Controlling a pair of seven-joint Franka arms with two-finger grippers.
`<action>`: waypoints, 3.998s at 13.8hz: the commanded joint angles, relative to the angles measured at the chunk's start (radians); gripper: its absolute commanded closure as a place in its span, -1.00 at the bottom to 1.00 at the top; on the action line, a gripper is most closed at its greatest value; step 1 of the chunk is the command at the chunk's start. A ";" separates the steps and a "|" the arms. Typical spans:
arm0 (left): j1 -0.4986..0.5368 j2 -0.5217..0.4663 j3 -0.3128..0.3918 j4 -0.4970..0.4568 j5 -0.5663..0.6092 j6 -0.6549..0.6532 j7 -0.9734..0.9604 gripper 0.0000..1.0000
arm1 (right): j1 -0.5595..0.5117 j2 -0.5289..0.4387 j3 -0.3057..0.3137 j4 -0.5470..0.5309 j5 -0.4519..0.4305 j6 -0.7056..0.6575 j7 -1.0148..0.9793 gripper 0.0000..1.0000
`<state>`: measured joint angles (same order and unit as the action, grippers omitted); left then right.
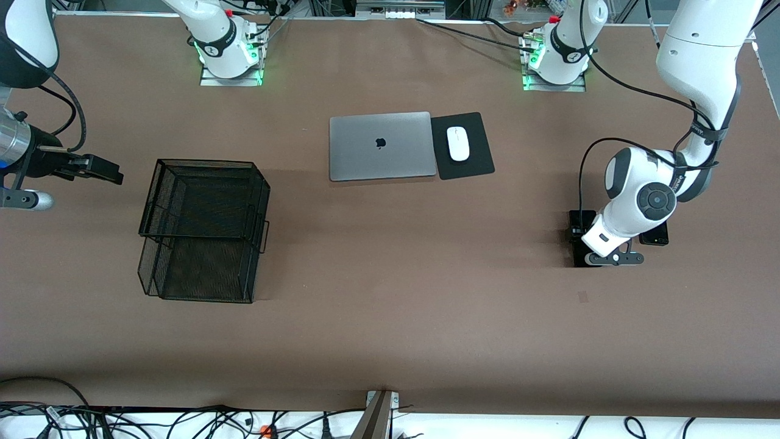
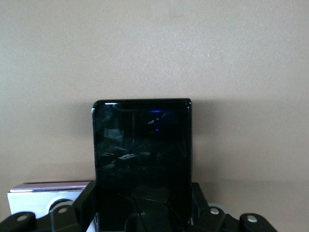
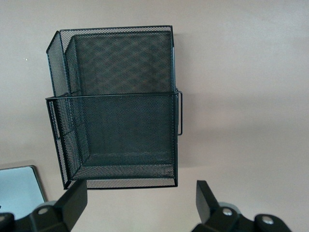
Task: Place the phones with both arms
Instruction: 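Carry the black phone to the laptop front and set it down, then grasp the black phone with the right gripper while the left gripper returns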
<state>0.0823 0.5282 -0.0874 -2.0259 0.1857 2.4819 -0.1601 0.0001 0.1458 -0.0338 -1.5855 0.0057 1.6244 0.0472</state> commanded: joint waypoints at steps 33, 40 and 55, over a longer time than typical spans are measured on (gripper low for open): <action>-0.737 0.500 -0.002 0.889 -0.018 -0.175 -0.719 -1.00 | -0.005 0.000 0.000 0.007 0.019 0.000 -0.007 -1.00; -0.636 0.419 -0.035 0.984 -0.073 -0.515 -0.610 -1.00 | -0.003 0.006 0.000 0.010 0.017 -0.008 -0.006 -1.00; -0.130 -0.013 -0.026 0.515 0.026 -0.759 0.043 -1.00 | 0.500 0.492 0.014 0.349 0.073 0.270 0.364 -0.99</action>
<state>-0.0976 0.6082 -0.1017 -1.3860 0.1655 1.7020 -0.1770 0.4354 0.4977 -0.0092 -1.4085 0.0738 1.9085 0.3372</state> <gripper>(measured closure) 0.000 0.000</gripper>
